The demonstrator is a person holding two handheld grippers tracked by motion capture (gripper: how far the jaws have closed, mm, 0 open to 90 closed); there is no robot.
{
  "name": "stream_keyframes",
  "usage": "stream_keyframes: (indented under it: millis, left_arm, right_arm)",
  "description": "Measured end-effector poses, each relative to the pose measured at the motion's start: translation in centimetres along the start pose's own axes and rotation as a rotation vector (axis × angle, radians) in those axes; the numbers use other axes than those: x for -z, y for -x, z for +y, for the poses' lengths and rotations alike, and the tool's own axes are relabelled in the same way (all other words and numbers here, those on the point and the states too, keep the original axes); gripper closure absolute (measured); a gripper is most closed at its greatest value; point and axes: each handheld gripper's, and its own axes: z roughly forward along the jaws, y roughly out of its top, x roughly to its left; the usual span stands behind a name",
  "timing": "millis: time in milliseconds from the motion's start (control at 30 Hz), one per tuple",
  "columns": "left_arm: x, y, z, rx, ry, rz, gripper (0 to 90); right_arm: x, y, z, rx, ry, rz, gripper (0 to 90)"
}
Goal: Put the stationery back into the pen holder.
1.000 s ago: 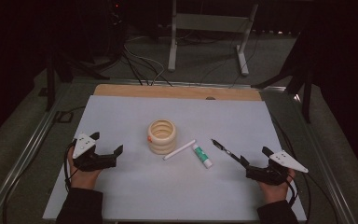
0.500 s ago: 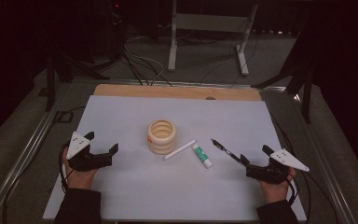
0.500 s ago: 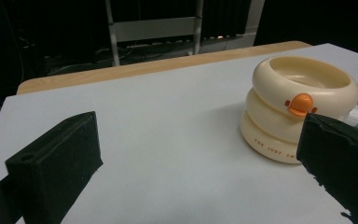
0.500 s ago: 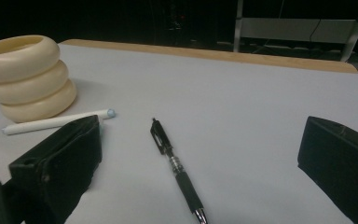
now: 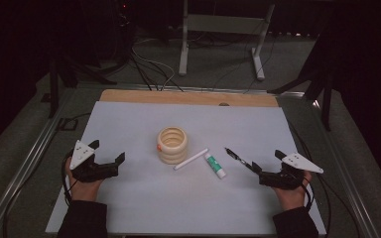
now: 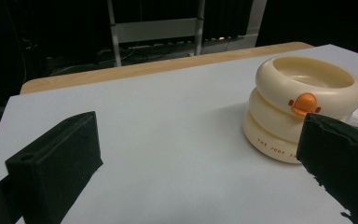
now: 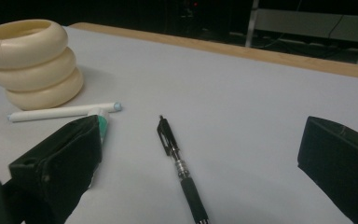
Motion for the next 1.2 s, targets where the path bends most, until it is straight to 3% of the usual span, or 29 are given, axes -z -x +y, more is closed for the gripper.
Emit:
stream_keyframes:
  millis: [333,633,800,1033,1133,1200]
  left_arm:
    - [-0.1,0.1,-0.1,-0.003,-0.003,0.003,0.1]
    - [-0.2,0.0,-0.2,-0.004,-0.003,0.002,0.1]
    - [-0.2,0.0,-0.2,-0.002,-0.001,0.002,0.1]
    - [-0.2,0.0,-0.2,-0.001,0.0,0.002,0.1]
    - [-0.3,0.0,-0.2,-0.001,-0.001,0.003,0.1]
    - [-0.3,0.0,-0.3,-0.002,-0.002,0.004,0.1]
  right_arm:
    - [-1.4,0.8,0.5,0.028,-0.08,0.034,0.0]
    - [-3.2,1.2,0.2,0.052,-0.224,0.06,0.5]
    - [-3.8,1.4,-0.1,0.054,-0.278,0.068,5.2]
    - [-4.4,1.5,-0.5,0.059,-0.34,0.043,20.4]
    - [-4.6,1.6,-0.8,0.063,-0.361,0.053,26.7]
    - [-4.8,1.6,-1.1,0.073,-0.384,0.065,38.0]
